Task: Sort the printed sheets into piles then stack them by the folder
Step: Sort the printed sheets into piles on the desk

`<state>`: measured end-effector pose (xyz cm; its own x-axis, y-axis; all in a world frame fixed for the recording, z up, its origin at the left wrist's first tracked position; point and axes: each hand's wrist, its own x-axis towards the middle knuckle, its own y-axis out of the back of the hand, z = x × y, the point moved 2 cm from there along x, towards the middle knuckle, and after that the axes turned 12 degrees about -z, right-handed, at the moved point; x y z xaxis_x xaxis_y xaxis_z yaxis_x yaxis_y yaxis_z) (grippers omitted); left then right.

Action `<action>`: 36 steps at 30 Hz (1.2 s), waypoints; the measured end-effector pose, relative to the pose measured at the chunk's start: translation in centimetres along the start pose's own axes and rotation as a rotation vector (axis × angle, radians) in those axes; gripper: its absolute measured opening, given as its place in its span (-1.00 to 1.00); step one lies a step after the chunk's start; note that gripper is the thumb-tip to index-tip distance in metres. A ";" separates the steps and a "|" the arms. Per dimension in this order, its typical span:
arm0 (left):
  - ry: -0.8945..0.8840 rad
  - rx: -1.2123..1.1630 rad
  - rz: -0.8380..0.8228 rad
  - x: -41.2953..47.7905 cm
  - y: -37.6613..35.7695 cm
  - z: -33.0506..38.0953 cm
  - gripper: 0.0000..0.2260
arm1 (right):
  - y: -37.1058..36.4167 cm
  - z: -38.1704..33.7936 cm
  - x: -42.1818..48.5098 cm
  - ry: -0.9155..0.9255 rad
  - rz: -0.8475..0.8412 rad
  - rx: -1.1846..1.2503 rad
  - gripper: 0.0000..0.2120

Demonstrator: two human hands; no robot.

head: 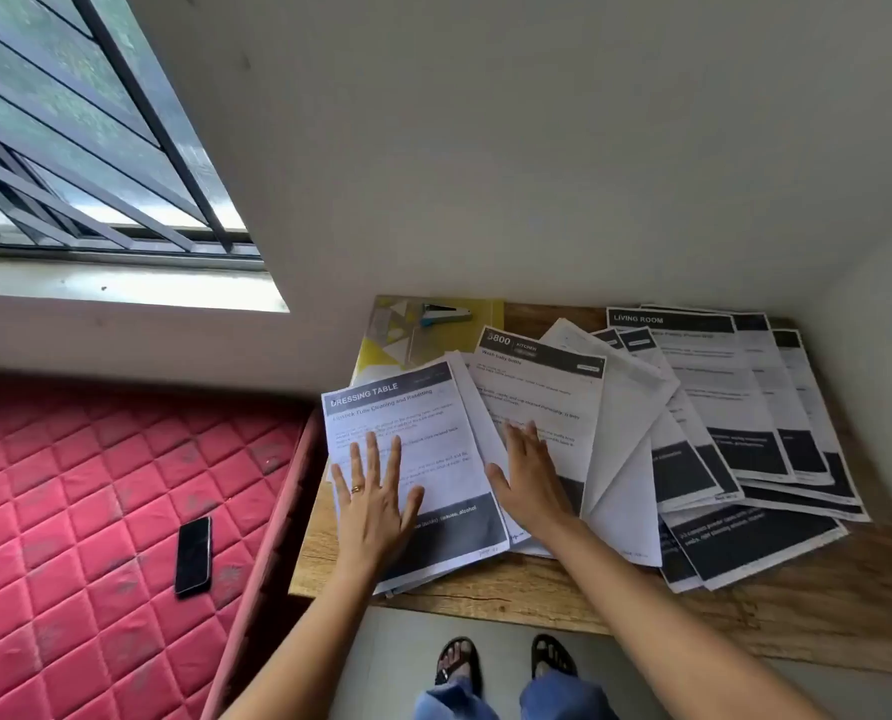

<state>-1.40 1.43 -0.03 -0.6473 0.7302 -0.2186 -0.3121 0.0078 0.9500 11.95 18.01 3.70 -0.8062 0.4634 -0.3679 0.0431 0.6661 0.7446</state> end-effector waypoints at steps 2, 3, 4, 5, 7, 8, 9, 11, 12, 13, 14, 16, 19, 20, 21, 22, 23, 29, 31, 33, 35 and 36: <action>0.123 -0.082 -0.009 -0.3 0.0 -0.6 -0.30 | -0.6 -0.1 -0.1 -0.022 0.014 0.047 -0.39; 0.170 -0.115 -0.031 -0.4 -0.1 -0.8 -0.28 | -1.0 -0.1 0.0 -0.036 0.026 0.036 -0.38; 0.214 -0.149 -0.058 -0.6 -0.3 -1.1 -0.26 | -1.3 -0.2 -0.1 -0.045 0.040 0.029 -0.37; 0.236 -0.177 -0.060 -0.6 -0.3 -1.2 -0.24 | -1.7 -0.2 0.0 -0.055 0.052 0.017 -0.36; 0.243 -0.236 -0.073 -0.4 -0.2 -1.4 -0.23 | -2.2 -0.1 0.2 -0.074 0.071 0.013 -0.35; 0.222 -0.270 -0.070 -0.1 -0.3 -1.5 -0.22 | -2.3 -0.2 0.2 -0.083 0.081 0.026 -0.35; 0.199 -0.305 -0.066 0.0 -0.4 -1.5 -0.22 | -2.5 -0.1 0.3 -0.084 0.091 0.051 -0.37; 0.138 -0.370 -0.056 0.1 -0.5 -1.3 -0.22 | -2.9 0.0 0.4 -0.075 0.126 0.129 -0.42; 0.108 -0.404 -0.053 0.3 -0.5 -1.2 -0.22 | -3.0 0.0 0.4 -0.071 0.148 0.178 -0.45; 0.083 -0.428 -0.056 0.4 -0.5 -0.9 -0.22 | -3.1 0.1 0.4 -0.074 0.165 0.233 -0.49; 0.062 -0.438 -0.060 0.5 -0.5 -0.7 -0.22 | -3.1 0.2 0.2 -0.087 0.176 0.291 -0.52; 0.025 -0.433 -0.074 0.7 -0.6 -0.2 -0.22 | -3.1 0.5 -0.2 -0.120 0.205 0.387 -0.58; -0.068 -0.371 -0.114 1.0 -0.9 0.4 -0.20 | -3.0 1.2 -0.8 -0.147 0.299 0.454 -0.63; -0.100 -0.348 -0.127 1.2 -1.1 0.6 -0.18 | -2.9 1.5 -1.1 -0.154 0.328 0.462 -0.63; -0.128 -0.325 -0.142 1.4 -1.3 0.8 -0.17 | -2.7 1.8 -1.4 -0.164 0.351 0.470 -0.64; -0.155 -0.299 -0.153 1.5 -1.5 1.0 -0.16 | -2.6 2.1 -1.7 -0.176 0.375 0.482 -0.65; -0.182 -0.276 -0.161 1.7 -1.8 1.3 -0.17 | -2.5 2.4 -2.0 -0.188 0.393 0.499 -0.66; -0.266 -0.135 -0.182 1.9 -2.8 2.6 -0.16 | -2.0 4.9 -3.8 -0.243 0.488 0.525 -0.67; -0.270 -0.106 -0.175 1.8 -3.3 2.6 -0.18 | -2.1 5.4 -4.2 -0.236 0.517 0.483 -0.66; -0.274 -0.088 -0.164 1.8 -3.7 2.3 -0.22 | -2.3 5.7 -4.4 -0.207 0.544 0.440 -0.64; -0.271 -0.062 -0.161 1.8 -3.9 2.2 -0.25 | -2.6 6.0 -4.5 -0.169 0.555 0.400 -0.61; -0.270 -0.053 -0.159 1.7 -4.0 2.1 -0.25 | -2.8 6.2 -4.5 -0.156 0.556 0.389 -0.61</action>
<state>0.20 4.13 -3.73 -0.3815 0.8780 -0.2891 -0.4351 0.1054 0.8942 19.13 17.63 -0.14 -0.5104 0.8555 -0.0874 0.6566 0.4533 0.6028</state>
